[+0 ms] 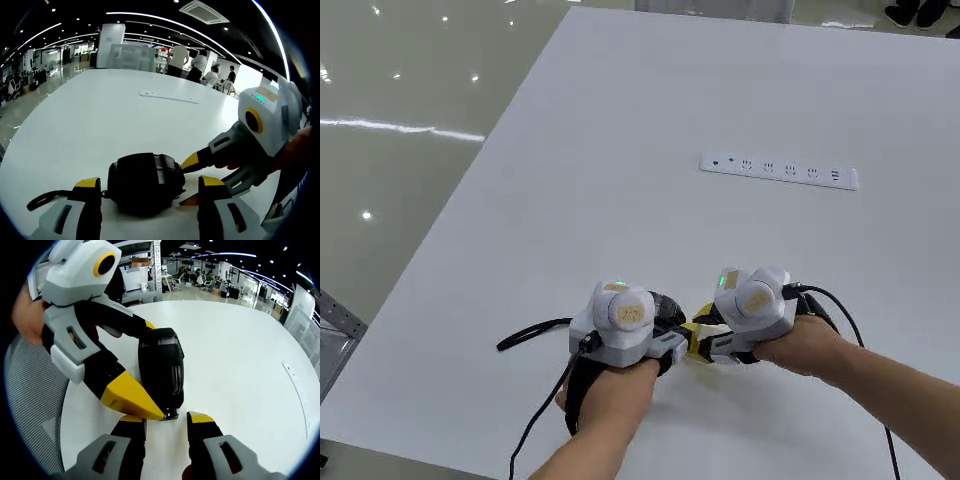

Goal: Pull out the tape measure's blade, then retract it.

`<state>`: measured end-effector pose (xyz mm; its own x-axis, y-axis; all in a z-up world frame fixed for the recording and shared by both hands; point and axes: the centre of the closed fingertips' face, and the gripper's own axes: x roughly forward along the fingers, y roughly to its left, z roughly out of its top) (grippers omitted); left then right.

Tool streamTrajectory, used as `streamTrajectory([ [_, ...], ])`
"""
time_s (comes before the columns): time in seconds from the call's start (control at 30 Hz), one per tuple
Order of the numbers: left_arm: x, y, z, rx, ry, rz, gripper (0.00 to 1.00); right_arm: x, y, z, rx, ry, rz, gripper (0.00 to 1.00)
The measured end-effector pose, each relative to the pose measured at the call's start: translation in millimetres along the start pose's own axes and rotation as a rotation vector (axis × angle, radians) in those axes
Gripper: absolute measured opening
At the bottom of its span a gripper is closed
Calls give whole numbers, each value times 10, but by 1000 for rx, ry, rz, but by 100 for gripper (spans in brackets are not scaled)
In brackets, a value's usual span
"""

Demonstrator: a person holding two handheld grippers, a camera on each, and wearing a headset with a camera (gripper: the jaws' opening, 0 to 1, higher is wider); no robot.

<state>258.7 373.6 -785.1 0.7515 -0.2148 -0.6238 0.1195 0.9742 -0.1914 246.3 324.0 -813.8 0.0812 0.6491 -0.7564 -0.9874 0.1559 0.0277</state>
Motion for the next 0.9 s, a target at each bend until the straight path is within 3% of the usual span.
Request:
streamTrajectory([
  [0.27, -137, 120, 20, 40, -9, -8, 79, -127, 49, 22, 67, -45, -57, 38],
  [0.47, -236, 149, 30, 88, -20, -36, 85, -267, 67, 20, 151, -92, -100, 44],
  [0.73, -378, 259, -39, 141, -3, -34, 88, -555, 124, -48, 282, -169, -159, 52],
  [0.9, -501, 252, -54, 187, -14, -56, 91, -734, 170, -123, 364, -200, -199, 58],
])
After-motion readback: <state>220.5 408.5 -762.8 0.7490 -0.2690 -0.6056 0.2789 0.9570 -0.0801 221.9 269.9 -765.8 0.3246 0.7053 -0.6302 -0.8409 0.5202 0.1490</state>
